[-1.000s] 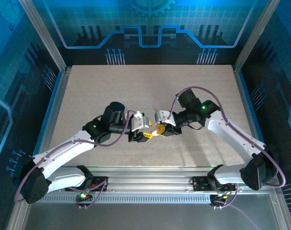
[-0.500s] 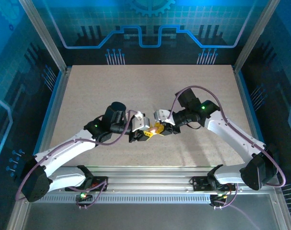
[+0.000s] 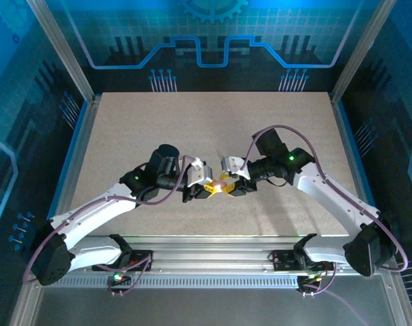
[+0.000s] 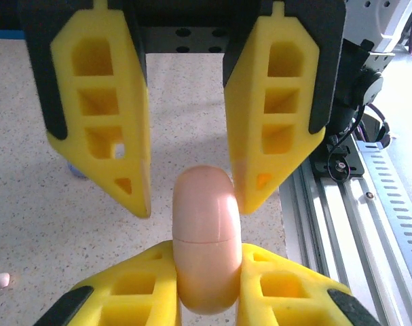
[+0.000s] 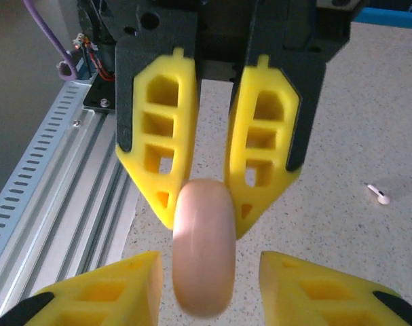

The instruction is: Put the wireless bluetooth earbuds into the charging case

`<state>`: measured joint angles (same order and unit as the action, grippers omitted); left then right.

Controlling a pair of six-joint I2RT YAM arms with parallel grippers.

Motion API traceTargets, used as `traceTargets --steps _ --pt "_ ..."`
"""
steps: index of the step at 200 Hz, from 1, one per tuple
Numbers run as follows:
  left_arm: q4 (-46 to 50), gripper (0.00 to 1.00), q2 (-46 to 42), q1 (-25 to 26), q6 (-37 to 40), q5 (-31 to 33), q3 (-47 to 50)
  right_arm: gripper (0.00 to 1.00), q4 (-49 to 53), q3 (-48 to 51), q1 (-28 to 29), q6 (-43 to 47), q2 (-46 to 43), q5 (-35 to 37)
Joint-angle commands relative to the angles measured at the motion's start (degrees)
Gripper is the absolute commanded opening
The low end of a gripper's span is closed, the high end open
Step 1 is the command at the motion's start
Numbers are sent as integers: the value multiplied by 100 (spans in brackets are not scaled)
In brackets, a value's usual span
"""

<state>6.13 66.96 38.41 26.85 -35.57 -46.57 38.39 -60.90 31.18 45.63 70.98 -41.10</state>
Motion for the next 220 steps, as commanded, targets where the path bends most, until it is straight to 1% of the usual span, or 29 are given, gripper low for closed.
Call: traceTargets --steps 1,26,61,74,95,108,117,130,140,177,220 --pt "-207 14 -196 25 -114 -240 12 44 -389 268 -155 -245 -313 -294" --pt "-370 14 -200 25 -188 -265 54 44 -490 347 -208 -315 -379 -416" --pt "-475 14 -188 26 -241 -319 63 43 -473 233 -209 -352 -202 -638" --pt "-499 15 -200 22 -251 -318 68 37 -456 174 -209 -343 -147 -729" --pt "-531 15 -235 25 -251 -310 120 25 -442 124 -211 -316 -111 -814" --pt "-535 15 -253 25 -244 -288 163 20 -367 105 -213 -256 -110 -795" --pt "-521 18 -262 19 -237 -259 174 17 -289 80 -217 -200 -116 -765" --pt "-515 31 -262 21 -224 -240 201 16 -149 21 -218 -121 -122 -687" --pt "-508 35 -236 32 -217 -256 214 16 -26 -45 -209 -66 -121 -633" --pt "-418 43 -54 24 -180 -360 136 16 105 -141 -127 14 -144 -461" --pt "-402 44 23 23 -190 -475 58 16 293 -279 40 126 -6 -213"
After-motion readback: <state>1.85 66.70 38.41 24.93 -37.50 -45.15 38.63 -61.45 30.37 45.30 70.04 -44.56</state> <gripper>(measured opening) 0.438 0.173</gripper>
